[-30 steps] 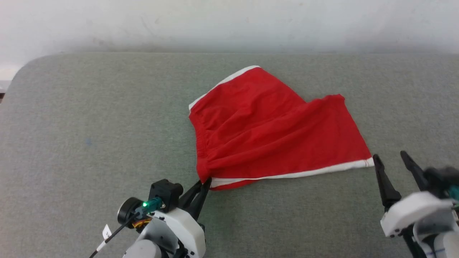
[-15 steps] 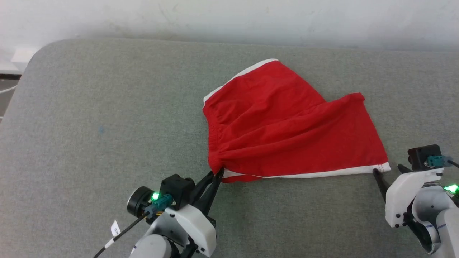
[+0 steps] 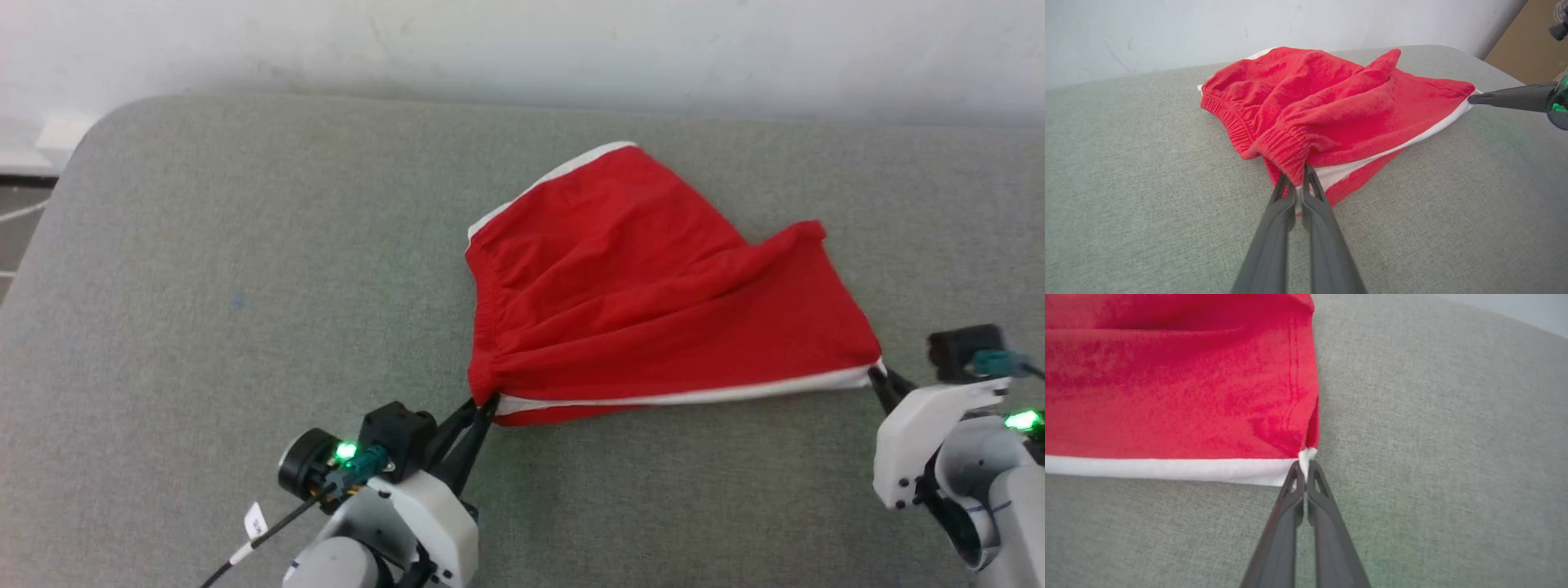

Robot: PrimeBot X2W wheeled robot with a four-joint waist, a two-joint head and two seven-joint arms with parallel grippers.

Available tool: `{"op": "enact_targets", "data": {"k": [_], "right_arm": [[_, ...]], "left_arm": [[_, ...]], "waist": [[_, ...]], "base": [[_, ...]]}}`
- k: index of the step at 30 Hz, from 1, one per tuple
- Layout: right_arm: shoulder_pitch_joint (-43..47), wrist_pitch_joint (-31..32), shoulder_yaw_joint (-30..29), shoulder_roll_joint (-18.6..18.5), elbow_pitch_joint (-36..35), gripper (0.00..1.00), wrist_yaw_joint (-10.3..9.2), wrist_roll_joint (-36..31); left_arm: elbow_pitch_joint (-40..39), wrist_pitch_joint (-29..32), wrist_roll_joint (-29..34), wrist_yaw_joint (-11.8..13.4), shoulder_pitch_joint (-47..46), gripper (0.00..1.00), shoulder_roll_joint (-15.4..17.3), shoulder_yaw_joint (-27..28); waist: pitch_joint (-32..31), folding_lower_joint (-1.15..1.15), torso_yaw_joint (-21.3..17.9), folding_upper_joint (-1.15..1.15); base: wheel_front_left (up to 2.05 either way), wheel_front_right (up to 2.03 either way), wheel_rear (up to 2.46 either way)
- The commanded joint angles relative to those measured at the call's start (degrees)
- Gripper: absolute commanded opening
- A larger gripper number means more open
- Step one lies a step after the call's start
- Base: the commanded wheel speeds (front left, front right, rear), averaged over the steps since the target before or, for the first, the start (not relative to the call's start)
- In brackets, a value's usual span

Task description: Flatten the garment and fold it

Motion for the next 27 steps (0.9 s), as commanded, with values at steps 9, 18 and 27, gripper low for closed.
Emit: {"op": "enact_targets", "data": {"k": [9,18,27], "right_arm": [[-1.05,-1.24,-1.55,-0.75,-11.64,0.00,-0.13,13.25],[-7.70,6.15,-5.41,-3.22,-27.54,0.00,-0.13,19.28],[-18.50,15.05,-7.33,-2.69,-33.55,0.00,-0.13,21.49]], "left_arm": [[-7.14,2.57,-0.80,0.14,-2.09,0.00,5.30,2.91],[-20.40,10.07,-1.28,-0.25,-11.68,0.00,10.90,6.95],[-27.81,14.73,-4.02,0.24,-22.85,0.00,12.40,12.05]], "waist": [[-6.70,0.00,-3.22,0.00],[-10.27,0.00,-5.76,0.00],[-9.68,0.00,-8.28,0.00]], "base": [[0.00,0.00,0.00],[0.00,0.00,0.00],[0.00,0.00,0.00]]}}
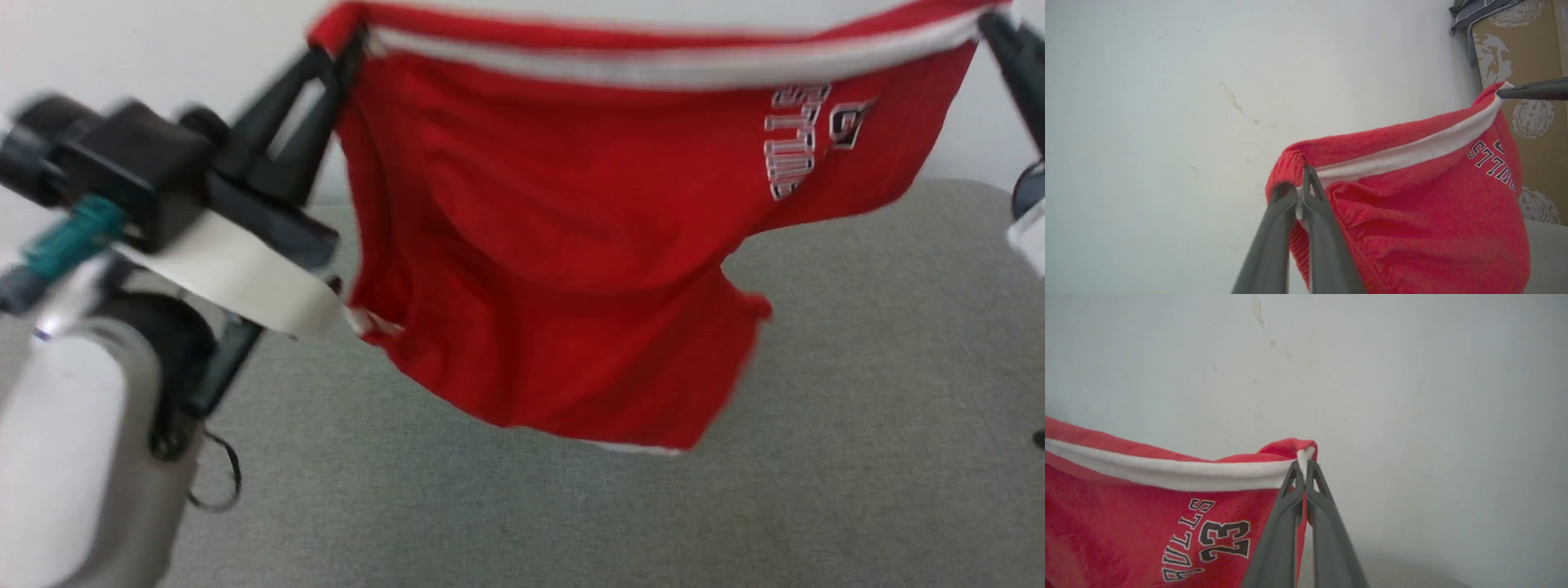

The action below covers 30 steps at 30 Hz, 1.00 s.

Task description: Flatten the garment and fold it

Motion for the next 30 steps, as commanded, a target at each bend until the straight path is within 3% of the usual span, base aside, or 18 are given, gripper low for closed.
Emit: {"op": "enact_targets", "data": {"k": [1,7,14,24,30], "right_arm": [[-2.22,1.13,-0.12,-0.08,-0.46,0.00,-0.12,0.03],[-10.17,3.61,0.57,-1.62,1.11,0.00,-0.12,-1.33],[-22.98,1.69,3.78,-4.11,9.21,0.00,-0.12,-3.89],[-44.85,-10.70,9.44,-5.55,28.94,0.00,-0.12,-9.30],[-52.53,-19.53,10.26,-2.89,40.29,0.00,-0.12,-11.58]], "left_arm": [[-0.63,0.49,-0.26,0.52,-2.27,0.00,0.69,1.05],[0.59,2.46,-1.84,1.06,-9.25,0.00,1.09,3.60],[9.62,3.44,-2.48,-0.19,-20.98,0.00,1.64,2.36],[29.94,-2.00,0.04,-1.25,-42.55,0.00,0.69,-2.01],[41.12,-7.72,0.43,-0.89,-52.05,0.00,-2.10,-2.02]], "waist": [[0.93,0.01,-0.96,0.01],[5.96,0.01,-2.67,0.01],[16.35,0.01,-4.79,0.01],[31.35,0.01,-6.78,0.01],[35.33,0.01,-7.18,0.01]], "base": [[0.00,0.00,0.00],[0.00,0.00,0.00],[0.00,0.00,0.00],[0.00,0.00,0.00],[0.00,0.00,0.00]]}}
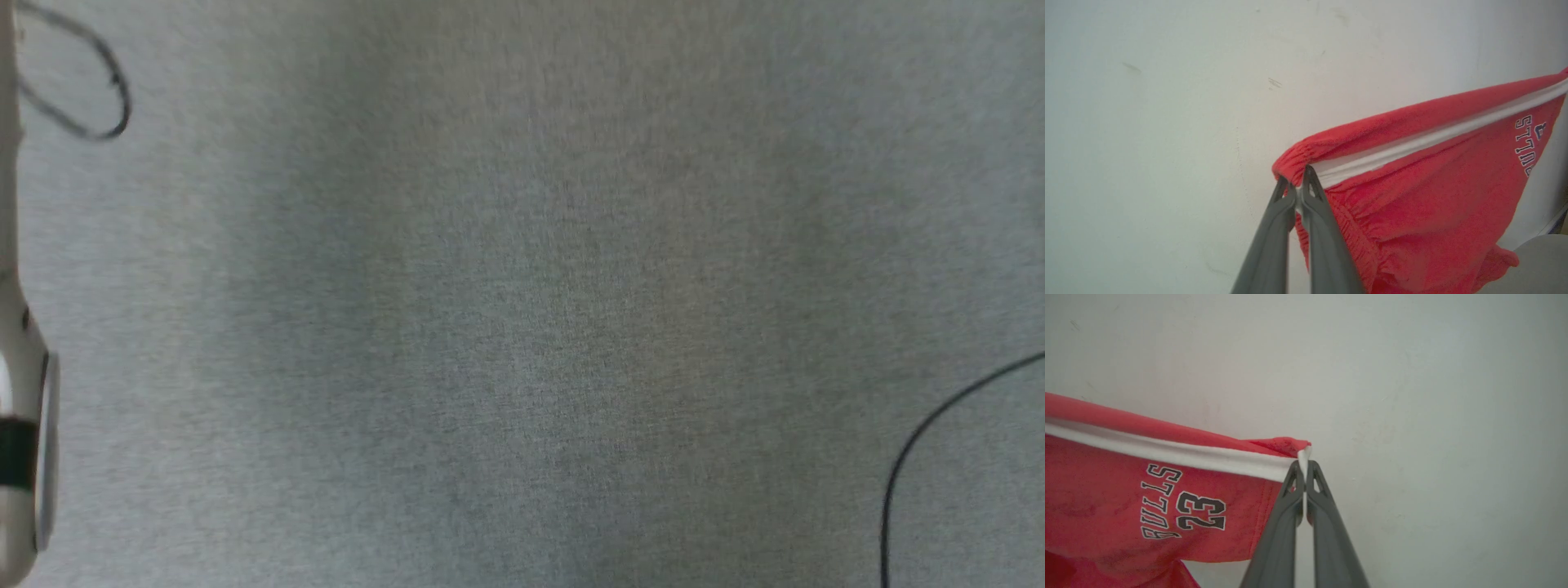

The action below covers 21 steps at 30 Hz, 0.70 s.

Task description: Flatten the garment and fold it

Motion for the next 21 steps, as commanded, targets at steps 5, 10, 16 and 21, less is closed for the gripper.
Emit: {"op": "enact_targets", "data": {"k": [5,10,16,21], "right_arm": [[-0.37,-6.41,1.49,3.04,7.69,0.00,-0.20,0.31],[4.02,-9.48,4.51,4.57,12.00,0.00,-0.20,1.69],[14.82,-12.34,8.91,4.64,14.61,0.00,-0.20,5.28],[25.79,-13.53,14.28,3.02,13.52,0.00,-0.20,9.35]], "left_arm": [[9.36,-5.13,1.20,0.66,-2.58,0.00,-1.35,-0.79],[14.85,-9.17,0.63,0.51,2.79,0.00,-2.50,-2.27],[19.03,-13.19,-0.32,0.26,14.69,0.00,-3.93,-5.59],[20.45,-15.94,-1.03,0.13,25.85,0.00,-3.51,-8.14]], "waist": [[6.78,-0.03,-1.69,0.01],[4.84,-0.03,-1.08,0.01],[-0.24,-0.03,0.34,0.01],[-6.33,-0.03,0.43,0.01]], "base": [[0.00,0.00,0.00],[0.00,0.00,0.00],[0.00,0.00,0.00],[0.00,0.00,0.00]]}}
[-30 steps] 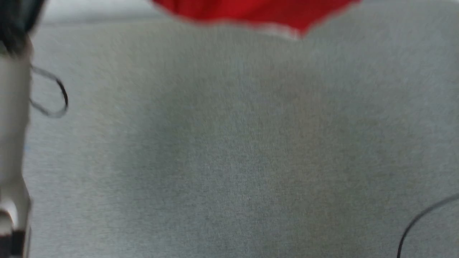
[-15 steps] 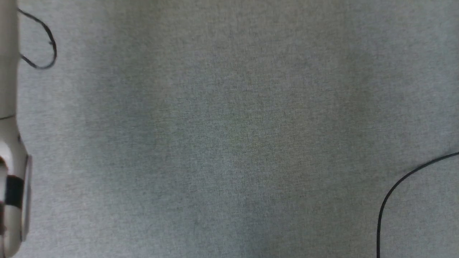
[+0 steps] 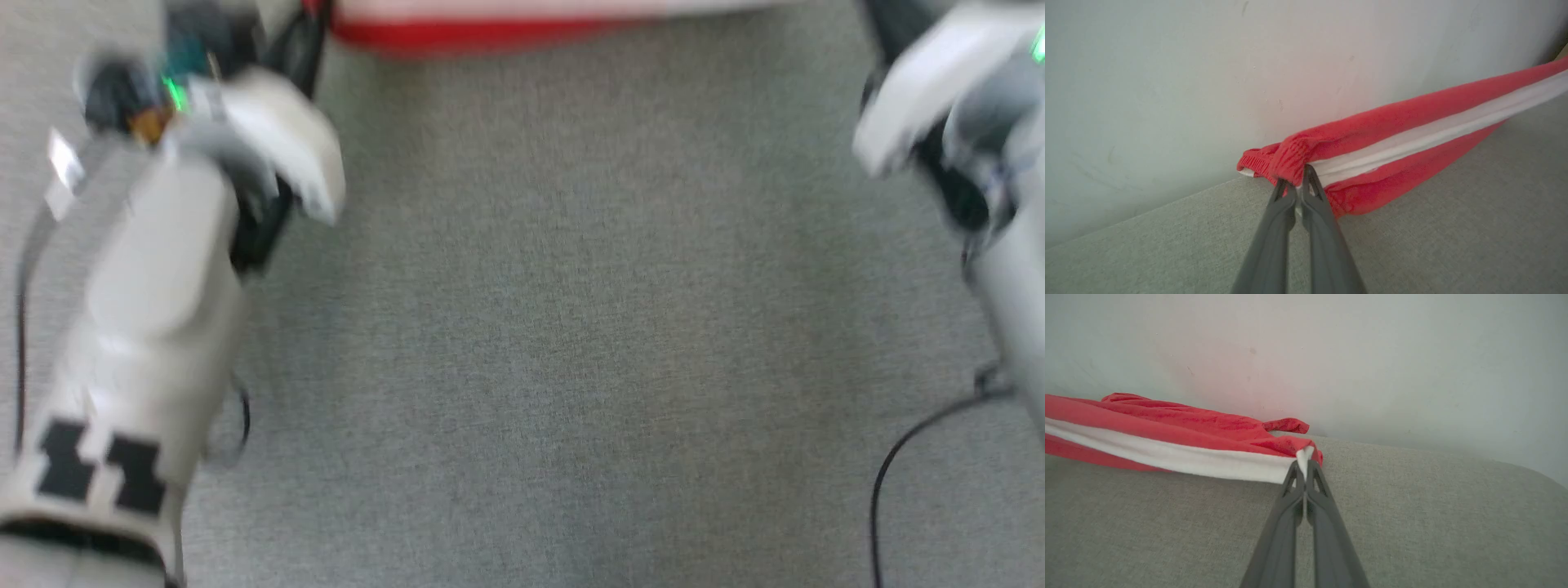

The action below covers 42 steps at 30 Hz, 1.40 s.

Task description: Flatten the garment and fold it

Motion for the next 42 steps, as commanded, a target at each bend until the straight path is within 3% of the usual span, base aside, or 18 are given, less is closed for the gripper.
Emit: {"op": "enact_targets", "data": {"k": [1,7,14,26,29,35,42], "right_arm": [[2.37,-0.26,0.75,-1.11,-0.66,0.00,-0.13,1.19],[13.79,2.05,5.47,-5.52,-3.88,0.00,-0.13,5.93],[25.94,9.52,7.19,-11.82,-11.39,0.00,-0.13,11.75],[50.27,22.91,-1.36,-20.11,-26.45,0.00,-0.13,12.04],[55.92,25.61,-5.65,-20.05,-29.88,0.00,-0.13,11.16],[66.11,31.04,-14.53,-18.15,-37.25,0.00,-0.13,10.38],[68.08,31.82,-20.15,-15.68,-44.20,0.00,-0.13,8.39]], "left_arm": [[0.09,-0.76,-0.10,-0.11,2.51,0.00,0.61,-0.45],[-2.44,-1.86,-1.55,-0.01,15.30,0.00,1.51,-1.88],[-9.59,-0.81,-2.99,0.70,29.17,0.00,2.88,-3.86],[-29.84,4.00,-6.69,5.75,49.70,0.00,4.93,-5.70],[-34.49,5.65,-7.15,7.21,54.27,0.00,5.44,-6.68],[-38.53,8.40,-7.77,6.99,59.50,0.00,7.53,-8.85],[-38.77,8.39,-7.07,6.35,59.13,0.00,6.96,-10.49]], "waist": [[-6.05,0.01,0.83,0.00],[-13.94,0.01,0.27,0.00],[-21.43,0.01,0.57,0.00],[-27.78,0.01,2.49,0.00],[-28.21,0.01,2.90,0.00],[-27.74,0.01,4.36,0.00],[-25.78,0.01,5.75,0.00]], "base": [[0.00,0.00,0.00],[0.00,0.00,0.00],[0.00,0.00,0.00],[0.00,0.00,0.00],[0.00,0.00,0.00],[0.00,0.00,0.00],[0.00,0.00,0.00]]}}
